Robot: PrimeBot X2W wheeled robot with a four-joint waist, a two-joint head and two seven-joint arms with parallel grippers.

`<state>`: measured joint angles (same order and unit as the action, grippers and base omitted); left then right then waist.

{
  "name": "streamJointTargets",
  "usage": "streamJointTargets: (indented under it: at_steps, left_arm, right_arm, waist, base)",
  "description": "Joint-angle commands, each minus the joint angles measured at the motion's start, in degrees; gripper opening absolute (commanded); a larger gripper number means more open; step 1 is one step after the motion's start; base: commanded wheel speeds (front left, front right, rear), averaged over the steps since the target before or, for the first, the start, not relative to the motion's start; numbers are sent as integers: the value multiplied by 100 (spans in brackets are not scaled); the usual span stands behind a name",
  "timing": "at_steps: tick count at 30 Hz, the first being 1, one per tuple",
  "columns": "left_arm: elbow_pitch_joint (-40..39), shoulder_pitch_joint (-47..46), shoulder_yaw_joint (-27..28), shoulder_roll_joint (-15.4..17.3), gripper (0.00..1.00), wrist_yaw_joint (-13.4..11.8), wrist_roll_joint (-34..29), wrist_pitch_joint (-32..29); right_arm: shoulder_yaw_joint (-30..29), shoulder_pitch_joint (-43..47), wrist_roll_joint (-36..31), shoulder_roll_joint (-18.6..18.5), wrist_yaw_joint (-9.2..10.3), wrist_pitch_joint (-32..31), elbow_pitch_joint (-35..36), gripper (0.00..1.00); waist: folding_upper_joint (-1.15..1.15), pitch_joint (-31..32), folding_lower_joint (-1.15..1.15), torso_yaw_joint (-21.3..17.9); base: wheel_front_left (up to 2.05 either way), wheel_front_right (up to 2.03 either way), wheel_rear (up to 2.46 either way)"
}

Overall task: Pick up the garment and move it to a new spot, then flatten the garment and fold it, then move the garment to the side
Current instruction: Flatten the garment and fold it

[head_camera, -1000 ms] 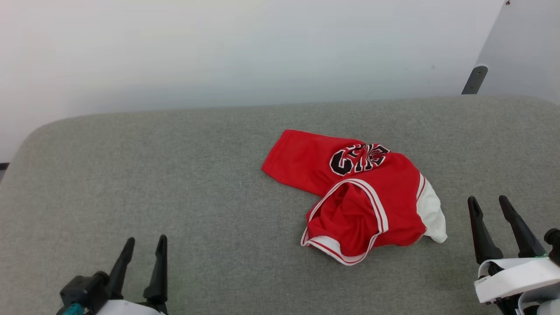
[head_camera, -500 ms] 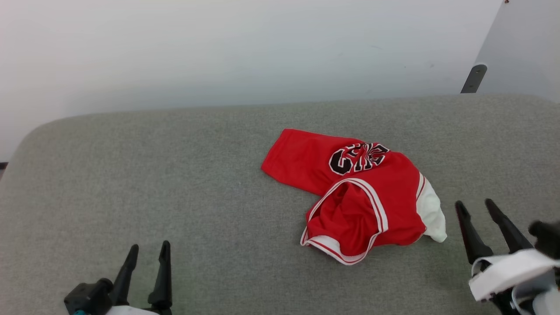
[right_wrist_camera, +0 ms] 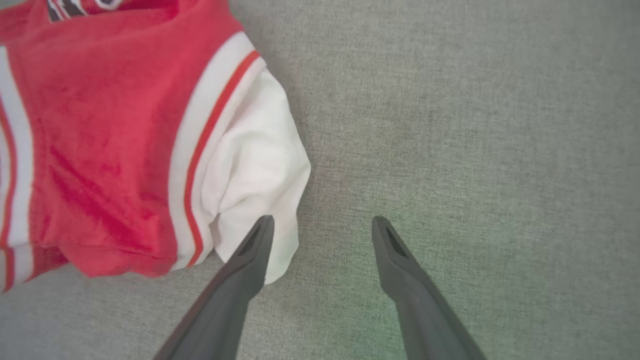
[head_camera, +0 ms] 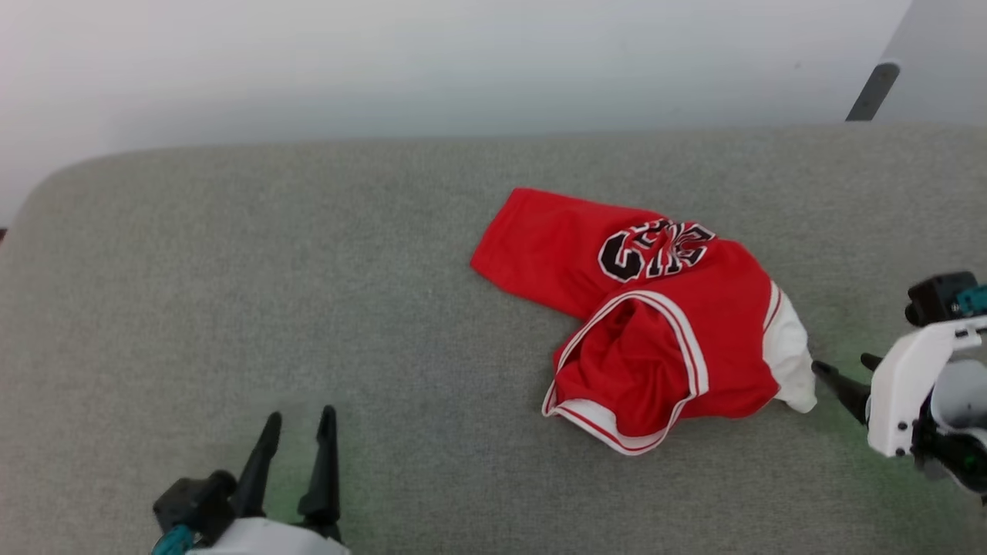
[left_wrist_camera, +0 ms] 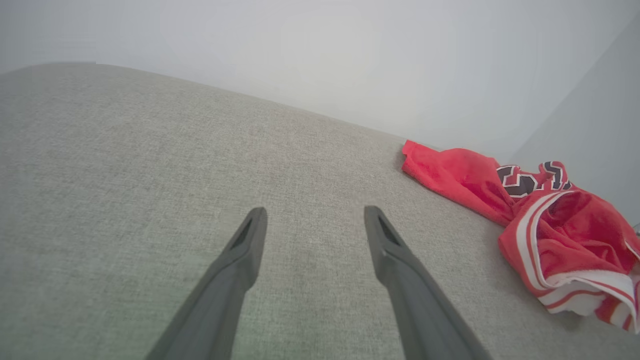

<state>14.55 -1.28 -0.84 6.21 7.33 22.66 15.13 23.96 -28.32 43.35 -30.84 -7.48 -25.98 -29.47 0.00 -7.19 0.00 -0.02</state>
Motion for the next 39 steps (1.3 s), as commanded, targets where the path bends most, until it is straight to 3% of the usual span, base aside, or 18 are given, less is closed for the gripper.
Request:
streamJointTargets:
  at_steps: [1, 10, 11, 13, 17, 28, 34, 39]
  left_arm:
    - [16, -97, -23, -22, 100, 22, -45, 1]
    - [99, -480, -217, -140, 100, 24, -60, 1]
    - [112, -509, -231, -146, 100, 25, -55, 1]
    - [131, -560, -243, -152, 100, 25, -58, 1]
    - [137, -617, -199, -154, 100, 25, -67, 1]
    - [92, -686, -183, -110, 100, 22, -96, 1]
    - [132, -765, -238, -45, 100, 22, -97, 1]
    - [174, -813, -287, 58, 100, 23, -71, 1]
  right_arm:
    - [62, -120, 68, -14, -2, -93, -61, 100]
    - [654, -604, 428, -11, -2, -370, -439, 100]
    - [714, -622, 459, -10, -2, -357, -474, 58]
    - [808, -671, 492, -25, -2, -290, -529, 0]
    - [770, -745, 672, -122, 0, -85, -683, 0]
    - [63, -774, 793, -960, 2, 854, -1378, 0]
    - [-129, -868, 626, -945, 2, 1290, -1866, 0]
    - [-338, -1129, 28, -968, 2, 1827, -2657, 0]
  waist:
    - [0, -206, 0, 101]
    - [0, -618, 0, 235]
    - [0, -643, 0, 239]
    - [0, -673, 0, 236]
    - [0, -703, 0, 167]
    - [0, -794, 0, -35]
    - [0, -820, 0, -139]
    - [0, -815, 0, -181]
  base:
    - [0, 0, 0]
    - [0, 0, 0]
    - [0, 0, 0]
    - [0, 0, 0]
    - [0, 0, 0]
    - [0, 0, 0]
    - [0, 0, 0]
    - [0, 0, 0]
